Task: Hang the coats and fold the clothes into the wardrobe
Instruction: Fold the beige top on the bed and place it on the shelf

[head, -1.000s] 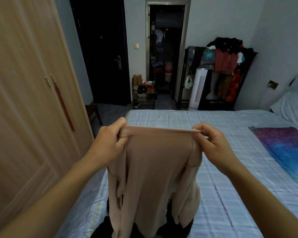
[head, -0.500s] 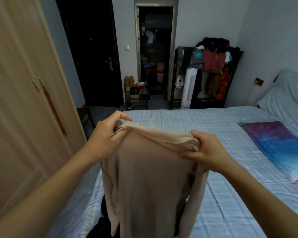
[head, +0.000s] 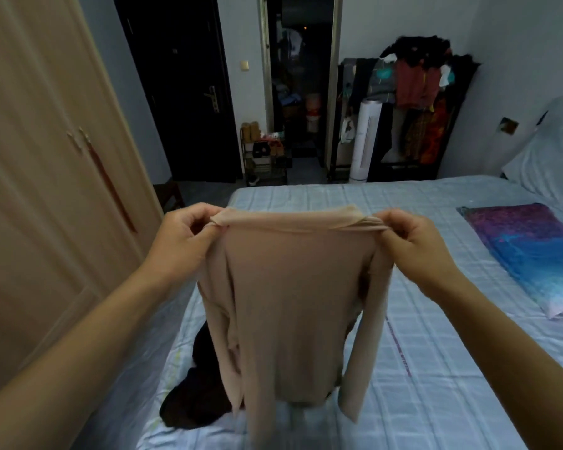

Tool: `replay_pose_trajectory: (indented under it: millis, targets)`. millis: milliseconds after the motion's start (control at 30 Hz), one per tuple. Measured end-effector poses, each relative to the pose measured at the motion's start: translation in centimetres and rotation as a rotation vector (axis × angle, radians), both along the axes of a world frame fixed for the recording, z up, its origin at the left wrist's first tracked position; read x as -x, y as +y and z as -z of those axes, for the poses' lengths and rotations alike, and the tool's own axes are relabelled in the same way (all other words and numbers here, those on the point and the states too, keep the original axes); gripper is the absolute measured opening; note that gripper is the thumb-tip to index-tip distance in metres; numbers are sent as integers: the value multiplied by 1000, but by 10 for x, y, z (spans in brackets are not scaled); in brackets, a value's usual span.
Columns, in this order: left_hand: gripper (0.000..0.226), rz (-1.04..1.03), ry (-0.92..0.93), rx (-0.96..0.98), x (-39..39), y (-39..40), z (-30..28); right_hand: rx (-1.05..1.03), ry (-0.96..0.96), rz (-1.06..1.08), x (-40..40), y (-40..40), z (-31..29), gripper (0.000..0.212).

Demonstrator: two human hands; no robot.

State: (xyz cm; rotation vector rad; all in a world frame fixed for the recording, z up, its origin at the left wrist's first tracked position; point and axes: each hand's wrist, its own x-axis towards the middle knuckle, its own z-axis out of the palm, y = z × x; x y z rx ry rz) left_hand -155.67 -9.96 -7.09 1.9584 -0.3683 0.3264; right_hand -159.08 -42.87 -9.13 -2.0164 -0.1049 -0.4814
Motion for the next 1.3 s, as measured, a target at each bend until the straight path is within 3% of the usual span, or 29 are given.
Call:
replay_pose_trajectory:
  millis: [200, 367, 467, 600, 700, 933, 1067, 1300]
  targets:
    - [19, 99, 37, 18, 32, -5, -7, -51, -17, -35, 43, 6, -20, 16]
    - [18, 217, 23, -66, 66, -4, -19, 19, 49, -49, 88, 13, -41, 32]
    - [3, 287, 79, 21, 87, 3, -16, 30, 37, -44, 117, 19, -44, 27]
    - [22, 395, 122, 127, 114, 17, -12, 68, -20, -42, 154, 25, -41, 23]
    - [37, 380, 57, 5, 129, 24, -11, 99, -18, -49, 173, 23, -40, 18]
    - [11, 267, -81, -168, 141, 10, 2, 17, -10, -30, 185, 5, -31, 13]
    - [20, 236, -82, -213, 136, -27, 13, 57, -46, 17, 173, -29, -9, 20]
    - [9, 134, -165, -267, 109, -124, 37, 251, -90, 231, 137, -128, 47, 28]
